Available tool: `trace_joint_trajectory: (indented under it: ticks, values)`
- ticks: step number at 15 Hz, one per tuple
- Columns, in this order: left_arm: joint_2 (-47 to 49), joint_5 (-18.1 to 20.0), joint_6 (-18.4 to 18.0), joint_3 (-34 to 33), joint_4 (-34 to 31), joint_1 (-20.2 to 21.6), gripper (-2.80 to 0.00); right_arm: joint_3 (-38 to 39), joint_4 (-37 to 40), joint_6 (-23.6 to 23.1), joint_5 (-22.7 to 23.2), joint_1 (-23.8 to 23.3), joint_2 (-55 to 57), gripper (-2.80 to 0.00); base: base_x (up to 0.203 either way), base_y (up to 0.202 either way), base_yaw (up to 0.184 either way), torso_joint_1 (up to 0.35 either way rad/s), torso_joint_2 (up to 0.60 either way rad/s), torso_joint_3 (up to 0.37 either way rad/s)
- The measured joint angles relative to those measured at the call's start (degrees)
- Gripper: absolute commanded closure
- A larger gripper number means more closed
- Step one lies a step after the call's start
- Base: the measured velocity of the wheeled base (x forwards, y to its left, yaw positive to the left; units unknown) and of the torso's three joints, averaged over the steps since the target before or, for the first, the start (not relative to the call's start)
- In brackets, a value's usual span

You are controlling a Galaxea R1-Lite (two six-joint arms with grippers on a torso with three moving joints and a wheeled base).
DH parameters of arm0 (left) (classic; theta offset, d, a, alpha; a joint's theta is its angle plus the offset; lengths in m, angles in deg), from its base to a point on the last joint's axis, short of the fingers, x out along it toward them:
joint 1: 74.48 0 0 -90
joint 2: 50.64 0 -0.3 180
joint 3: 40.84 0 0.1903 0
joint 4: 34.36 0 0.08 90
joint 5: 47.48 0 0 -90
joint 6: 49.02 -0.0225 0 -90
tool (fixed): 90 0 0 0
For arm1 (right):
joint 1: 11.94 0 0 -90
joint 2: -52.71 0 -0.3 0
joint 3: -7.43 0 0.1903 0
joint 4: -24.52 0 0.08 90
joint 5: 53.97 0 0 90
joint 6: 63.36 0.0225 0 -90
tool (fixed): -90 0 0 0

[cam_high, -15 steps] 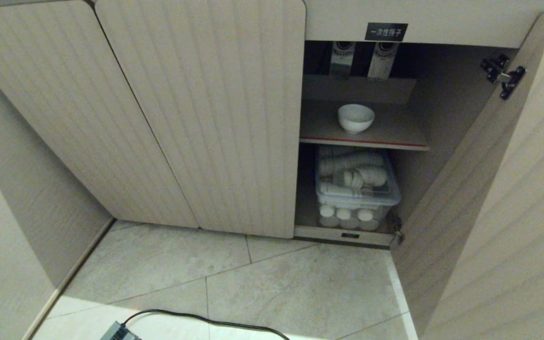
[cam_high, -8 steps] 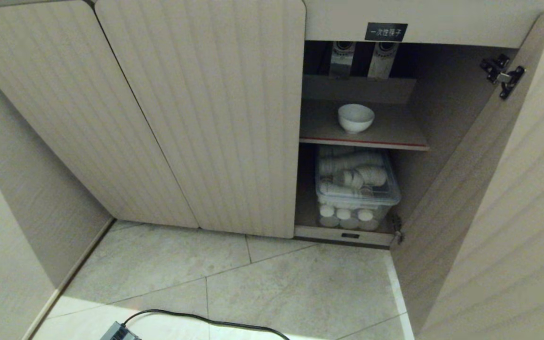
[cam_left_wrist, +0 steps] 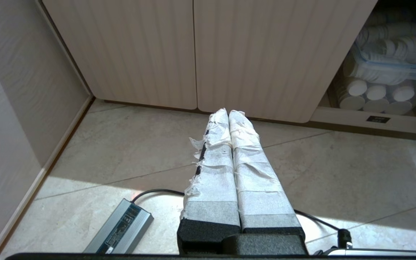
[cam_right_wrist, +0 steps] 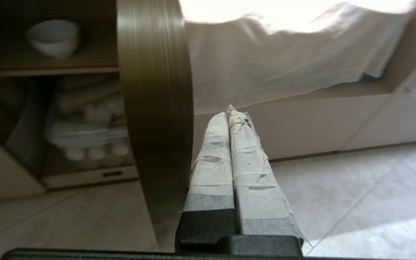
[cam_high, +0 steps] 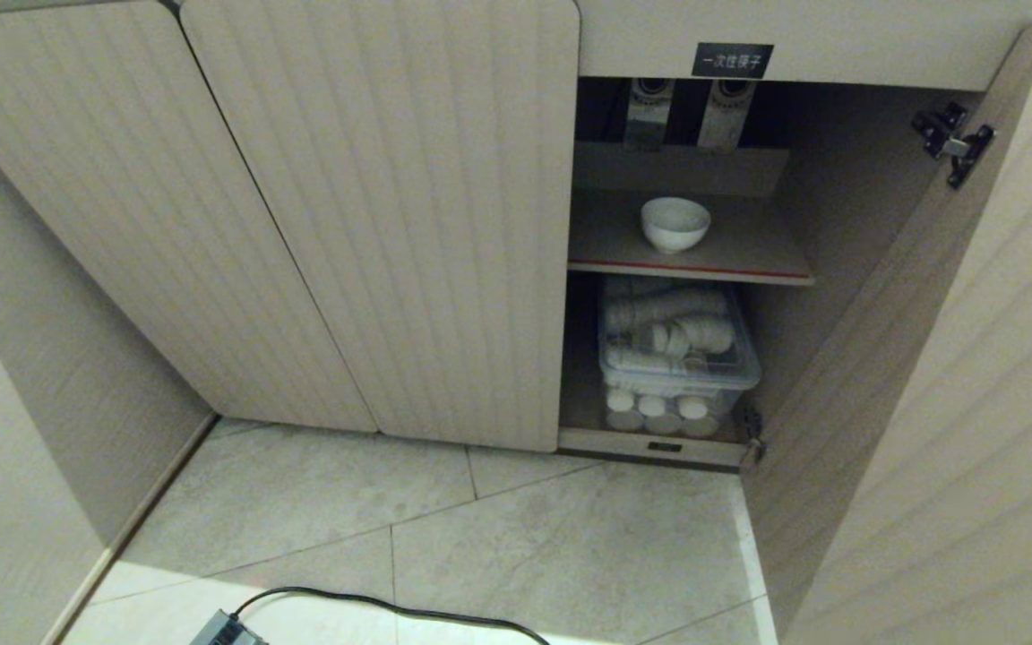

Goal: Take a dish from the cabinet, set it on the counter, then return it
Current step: Close the cabinet door

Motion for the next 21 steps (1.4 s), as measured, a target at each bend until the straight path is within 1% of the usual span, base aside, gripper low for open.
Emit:
trace_joint_trajectory:
  ticks: [6, 10, 15, 21]
  values:
    - [0.0, 0.0, -0.01, 0.0, 0.0, 0.02, 0.0, 0.15, 0.49, 0.01, 2.87, 4.45, -1.12, 0.0, 0.0, 0.0, 0.0, 0.0, 0.0, 0.0]
    - [0.0, 0.01, -0.01, 0.0, 0.0, -0.01, 0.0, 0.17, -0.16, 1.37, 3.01, 6.44, -0.18, 0.0, 0.0, 0.0, 0.0, 0.0, 0.0, 0.0]
    - [0.0, 0.01, -0.04, 0.0, 0.0, 0.0, 0.0, -1.08, -3.63, 1.99, 3.1, 8.46, 4.64, 0.0, 0.0, 0.0, 0.0, 0.0, 0.0, 0.0]
    - [0.0, 0.02, -0.03, 0.01, 0.0, 0.0, 0.0, -3.41, -3.68, 3.27, 2.82, 13.51, 8.45, 0.0, 0.0, 0.0, 0.0, 0.0, 0.0, 0.0]
